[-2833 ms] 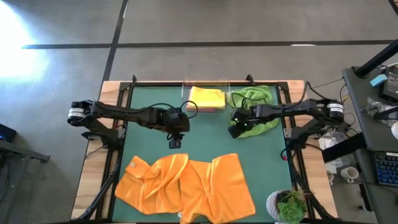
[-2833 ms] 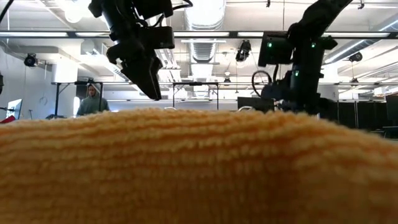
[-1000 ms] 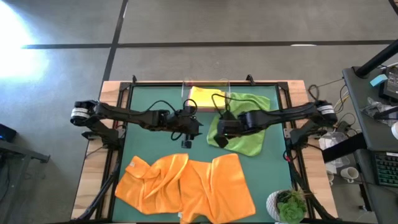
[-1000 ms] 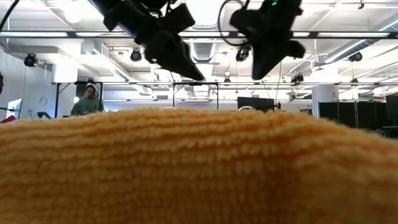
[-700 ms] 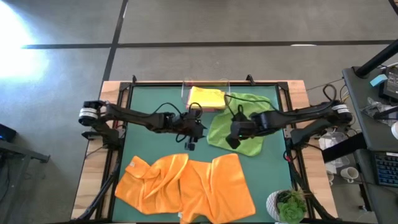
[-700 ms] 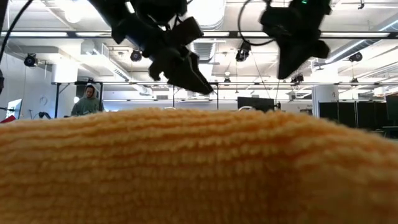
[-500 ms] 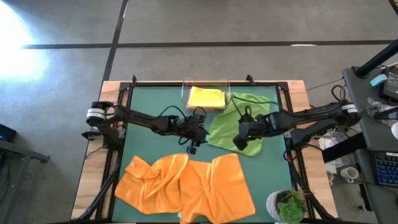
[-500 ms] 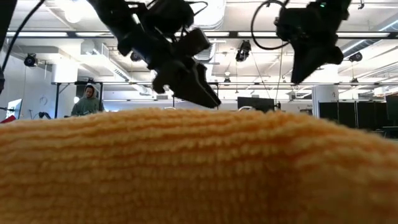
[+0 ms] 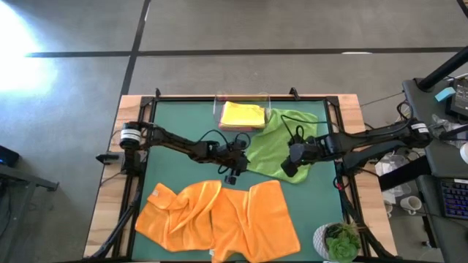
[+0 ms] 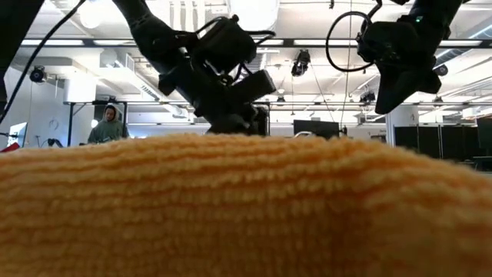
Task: Fold microfiber towels
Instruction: Fold the green microfiber towel
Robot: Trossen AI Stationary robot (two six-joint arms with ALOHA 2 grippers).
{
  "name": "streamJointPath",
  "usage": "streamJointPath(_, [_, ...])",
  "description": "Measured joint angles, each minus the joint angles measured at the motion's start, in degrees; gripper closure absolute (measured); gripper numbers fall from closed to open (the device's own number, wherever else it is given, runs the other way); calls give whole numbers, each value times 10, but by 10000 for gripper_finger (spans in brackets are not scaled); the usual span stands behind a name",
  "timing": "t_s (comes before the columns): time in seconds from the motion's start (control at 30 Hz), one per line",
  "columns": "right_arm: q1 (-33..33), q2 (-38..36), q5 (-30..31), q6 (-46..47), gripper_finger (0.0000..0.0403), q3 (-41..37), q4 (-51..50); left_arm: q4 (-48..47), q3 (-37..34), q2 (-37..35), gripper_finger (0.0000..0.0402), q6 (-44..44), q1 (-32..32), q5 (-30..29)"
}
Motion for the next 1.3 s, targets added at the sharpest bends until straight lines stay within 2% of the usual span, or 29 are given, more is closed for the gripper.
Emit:
streamJointPath(0.37, [0, 4, -4, -9, 369, -2, 9, 3, -4, 39, 246, -2, -5, -26])
streamJointPath(0.67, [11, 4, -115, -10, 369, -16, 7, 12, -1, 42, 246, -54, 0, -75])
streamJointPath(0.8, [31, 4, -126, -7, 369, -24, 8, 11, -1, 43, 246, -62, 2, -109])
streamJointPath(0.9, [47, 4, -127, -8, 369, -25, 7, 10, -1, 43, 252, -62, 2, -113])
streamJointPath(1.07, [66, 4, -127, -32, 369, -25, 8, 8, -2, 43, 294, -62, 2, -117])
streamJointPath(1.3, [81, 24, -157, -51, 358, -25, 7, 0, -3, 36, 388, -60, 1, -123])
